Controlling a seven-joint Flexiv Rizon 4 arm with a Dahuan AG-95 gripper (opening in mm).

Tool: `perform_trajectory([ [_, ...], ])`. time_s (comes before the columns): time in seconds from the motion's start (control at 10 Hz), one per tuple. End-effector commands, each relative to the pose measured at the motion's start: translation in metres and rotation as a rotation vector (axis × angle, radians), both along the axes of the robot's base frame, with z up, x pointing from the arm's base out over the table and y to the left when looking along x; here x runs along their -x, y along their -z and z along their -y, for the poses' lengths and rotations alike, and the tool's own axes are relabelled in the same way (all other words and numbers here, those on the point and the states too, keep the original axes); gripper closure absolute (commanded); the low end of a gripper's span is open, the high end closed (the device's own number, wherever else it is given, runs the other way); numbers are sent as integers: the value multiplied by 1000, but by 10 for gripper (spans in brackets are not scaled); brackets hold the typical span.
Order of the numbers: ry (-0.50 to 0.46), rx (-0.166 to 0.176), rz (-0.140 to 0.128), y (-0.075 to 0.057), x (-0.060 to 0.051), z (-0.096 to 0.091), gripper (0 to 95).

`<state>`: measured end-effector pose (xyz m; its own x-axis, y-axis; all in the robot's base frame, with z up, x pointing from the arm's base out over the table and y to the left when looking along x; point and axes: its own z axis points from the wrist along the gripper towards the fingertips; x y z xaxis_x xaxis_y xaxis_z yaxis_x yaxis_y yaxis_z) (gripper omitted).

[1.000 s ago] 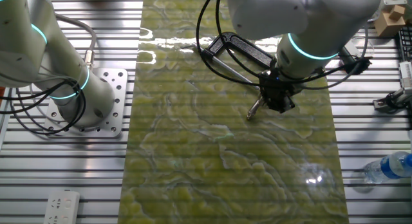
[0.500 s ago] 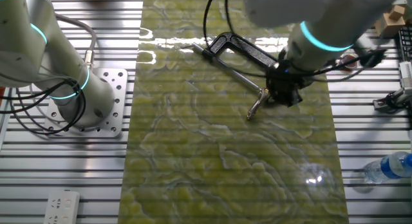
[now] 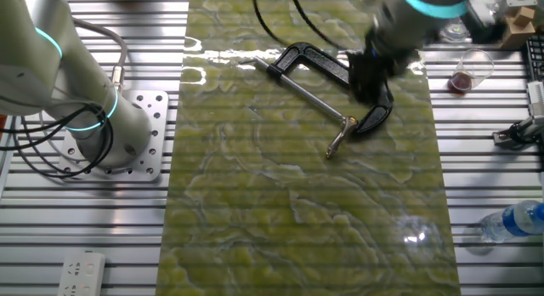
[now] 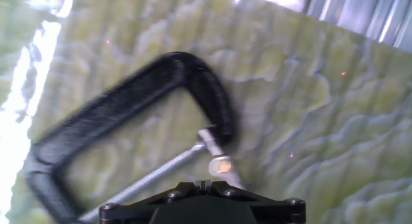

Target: Turn off the water tap

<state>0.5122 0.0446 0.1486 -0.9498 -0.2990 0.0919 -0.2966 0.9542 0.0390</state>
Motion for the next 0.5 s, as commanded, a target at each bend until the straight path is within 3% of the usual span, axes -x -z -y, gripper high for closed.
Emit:
perform_trajectory([
  [0.1, 70, 3, -4, -10, 9, -22, 950],
  [0.5, 43, -14, 0, -14, 22, -27, 950],
])
